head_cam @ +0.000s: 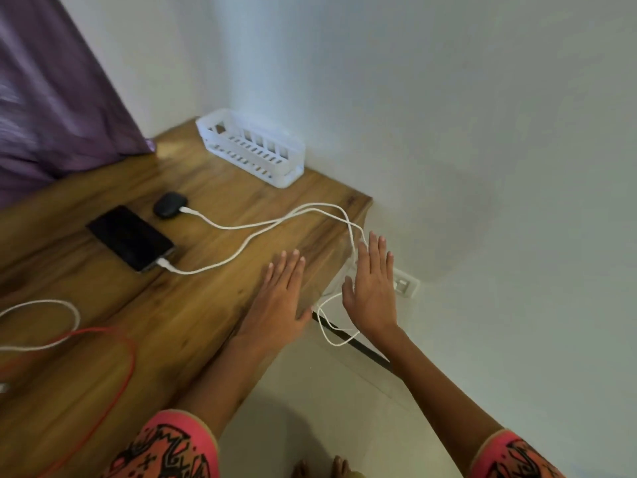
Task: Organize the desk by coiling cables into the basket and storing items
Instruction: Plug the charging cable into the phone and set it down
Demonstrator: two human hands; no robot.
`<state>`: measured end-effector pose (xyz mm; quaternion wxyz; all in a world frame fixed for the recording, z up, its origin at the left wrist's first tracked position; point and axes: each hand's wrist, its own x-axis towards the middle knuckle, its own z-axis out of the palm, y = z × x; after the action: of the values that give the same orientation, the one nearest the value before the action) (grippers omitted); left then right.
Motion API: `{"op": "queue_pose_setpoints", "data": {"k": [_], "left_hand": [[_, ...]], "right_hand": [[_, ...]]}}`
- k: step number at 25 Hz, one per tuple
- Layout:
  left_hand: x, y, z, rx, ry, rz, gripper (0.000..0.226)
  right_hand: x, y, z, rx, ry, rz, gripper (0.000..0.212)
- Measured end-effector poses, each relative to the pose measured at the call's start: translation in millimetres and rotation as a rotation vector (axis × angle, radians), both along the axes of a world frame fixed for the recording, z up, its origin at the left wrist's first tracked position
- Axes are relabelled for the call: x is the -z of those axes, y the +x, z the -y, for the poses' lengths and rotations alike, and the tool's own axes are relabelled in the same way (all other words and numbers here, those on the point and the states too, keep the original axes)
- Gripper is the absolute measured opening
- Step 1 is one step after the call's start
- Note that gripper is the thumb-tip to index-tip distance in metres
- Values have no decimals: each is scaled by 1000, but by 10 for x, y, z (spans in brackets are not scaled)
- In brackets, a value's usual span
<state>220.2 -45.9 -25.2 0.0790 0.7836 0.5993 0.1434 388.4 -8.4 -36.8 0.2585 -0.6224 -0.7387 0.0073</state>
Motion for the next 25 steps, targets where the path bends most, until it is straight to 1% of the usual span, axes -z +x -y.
{"op": "queue_pose_setpoints", "data": {"k": [2,4,7,9,12,16,21,25], "left_hand": [[-95,-197,171,-109,31,-5,82],[-201,-413,307,-196,52,36,83],[-330,-671,440,-275,32,78,83],[-404,-861,493,-345,72,126,83],[-459,-1077,528,-428,88,145,83],[-490,-1257,548,-522,75,154,84],[-448,-1448,381,-633,68,213,84],[-326,-1601,245,-761,5,350,87]], "right_hand": [[-183,-236,19,-65,42,-73,69],[-311,-536,31,-127,73,-97,65],[-420,-937,48,-192,57,-105,70],[-493,-1190,54,-267,51,-97,72],[-552,-1469,5,-357,45,-96,66],[-585,-1790,-129,-435,-55,-128,62],[-545,-2129,-358,-530,-183,-156,60],[-490,-2386,-492,-648,-328,-211,58]]}}
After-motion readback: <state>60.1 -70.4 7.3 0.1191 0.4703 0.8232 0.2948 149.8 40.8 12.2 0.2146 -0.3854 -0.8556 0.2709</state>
